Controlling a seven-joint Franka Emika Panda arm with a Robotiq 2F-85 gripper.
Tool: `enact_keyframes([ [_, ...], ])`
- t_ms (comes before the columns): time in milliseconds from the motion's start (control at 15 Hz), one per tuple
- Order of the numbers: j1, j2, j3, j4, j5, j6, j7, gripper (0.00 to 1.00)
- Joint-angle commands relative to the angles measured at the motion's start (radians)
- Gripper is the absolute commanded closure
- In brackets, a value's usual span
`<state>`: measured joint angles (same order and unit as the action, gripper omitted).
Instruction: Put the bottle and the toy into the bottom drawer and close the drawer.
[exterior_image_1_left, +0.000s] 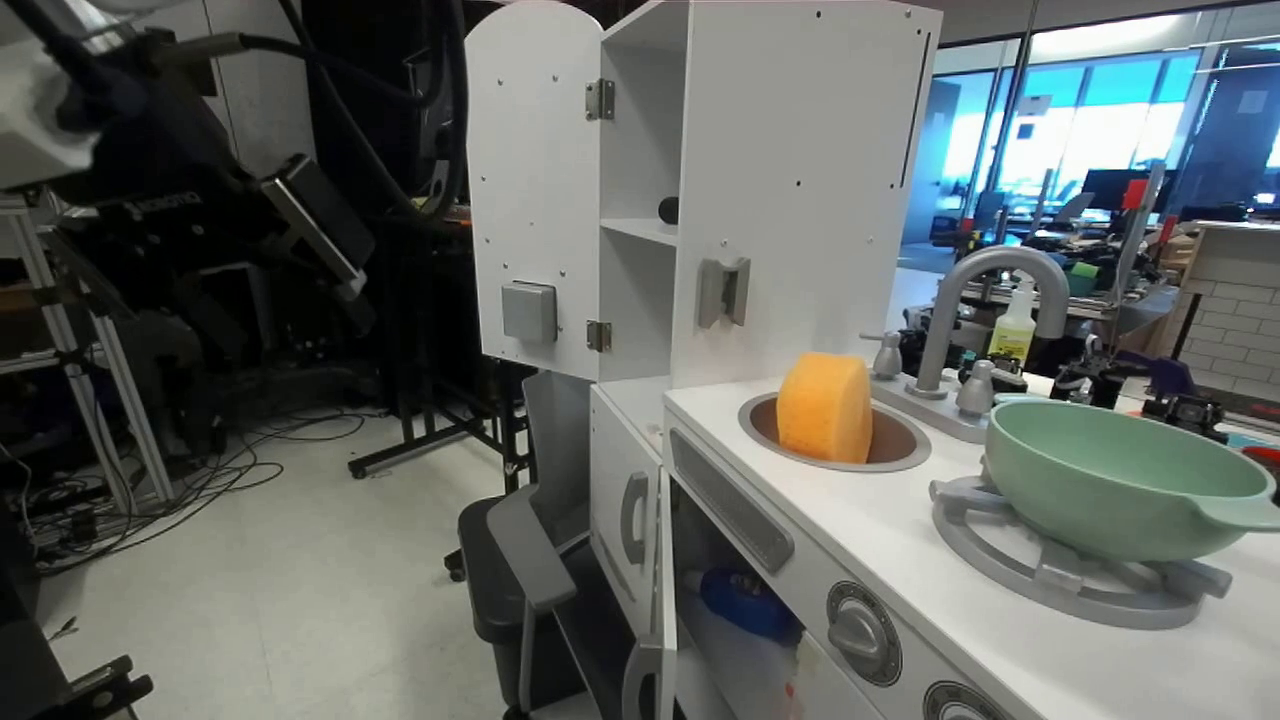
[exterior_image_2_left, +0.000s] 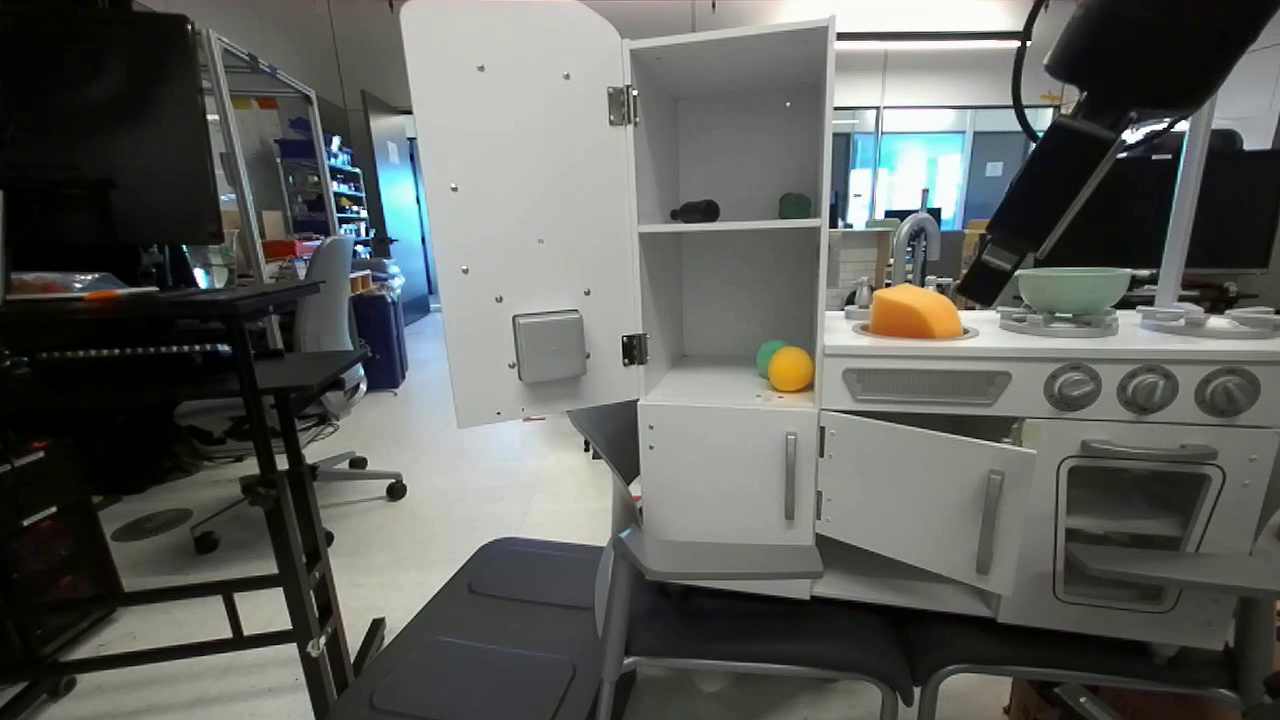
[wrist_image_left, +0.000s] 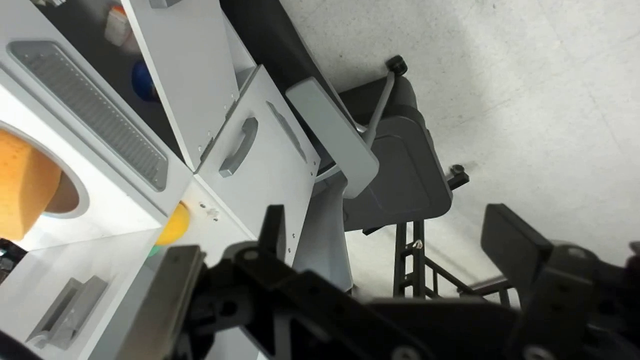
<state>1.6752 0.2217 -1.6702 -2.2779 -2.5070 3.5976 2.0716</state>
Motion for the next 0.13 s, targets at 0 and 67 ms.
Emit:
enact_keyframes([
  [0,0.006,-0.002,-0.012,0.0,0.0,0.0,0.0,0.0],
  [67,0.007,-0.004,-0.017,0.0,0.0,0.0,0.0,0.0],
])
